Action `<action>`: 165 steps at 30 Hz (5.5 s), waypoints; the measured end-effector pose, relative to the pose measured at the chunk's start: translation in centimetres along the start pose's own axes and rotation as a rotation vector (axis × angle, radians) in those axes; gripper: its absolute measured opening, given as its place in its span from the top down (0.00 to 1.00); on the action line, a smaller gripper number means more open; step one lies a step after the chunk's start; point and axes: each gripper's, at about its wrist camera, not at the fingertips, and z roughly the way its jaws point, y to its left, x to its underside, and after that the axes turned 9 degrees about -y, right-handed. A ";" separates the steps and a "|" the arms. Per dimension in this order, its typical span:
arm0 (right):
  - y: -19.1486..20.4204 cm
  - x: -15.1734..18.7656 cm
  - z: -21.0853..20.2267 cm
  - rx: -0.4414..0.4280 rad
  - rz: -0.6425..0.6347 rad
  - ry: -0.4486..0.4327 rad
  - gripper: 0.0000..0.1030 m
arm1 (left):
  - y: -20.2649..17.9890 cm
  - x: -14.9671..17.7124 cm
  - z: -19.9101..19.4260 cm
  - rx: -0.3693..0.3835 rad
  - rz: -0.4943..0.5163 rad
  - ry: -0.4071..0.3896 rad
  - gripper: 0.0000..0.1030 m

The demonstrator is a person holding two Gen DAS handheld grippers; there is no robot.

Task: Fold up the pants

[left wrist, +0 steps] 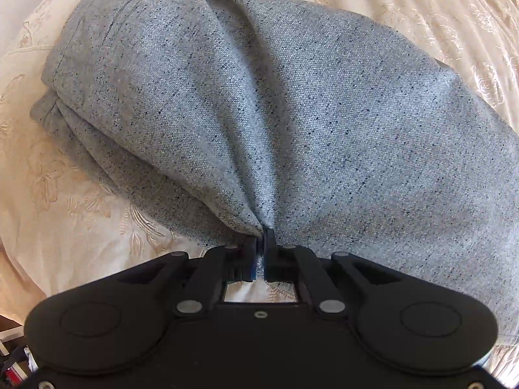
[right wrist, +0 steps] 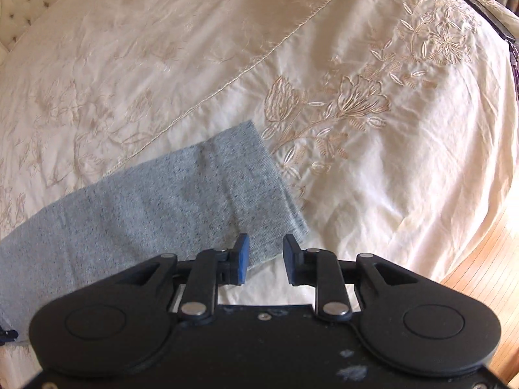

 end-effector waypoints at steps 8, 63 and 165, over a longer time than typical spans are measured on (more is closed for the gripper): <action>0.7 0.6 5.6 0.128 -0.189 0.115 0.77 | -1.1 1.1 -0.7 -0.011 -0.010 -0.027 0.92; 57.1 26.8 -0.5 -0.575 -0.059 0.342 0.59 | 20.1 -12.1 6.2 0.024 0.209 -0.026 0.84; 55.8 6.9 13.0 -0.537 -0.734 0.230 0.62 | 3.1 -6.4 2.2 0.126 0.201 0.025 0.82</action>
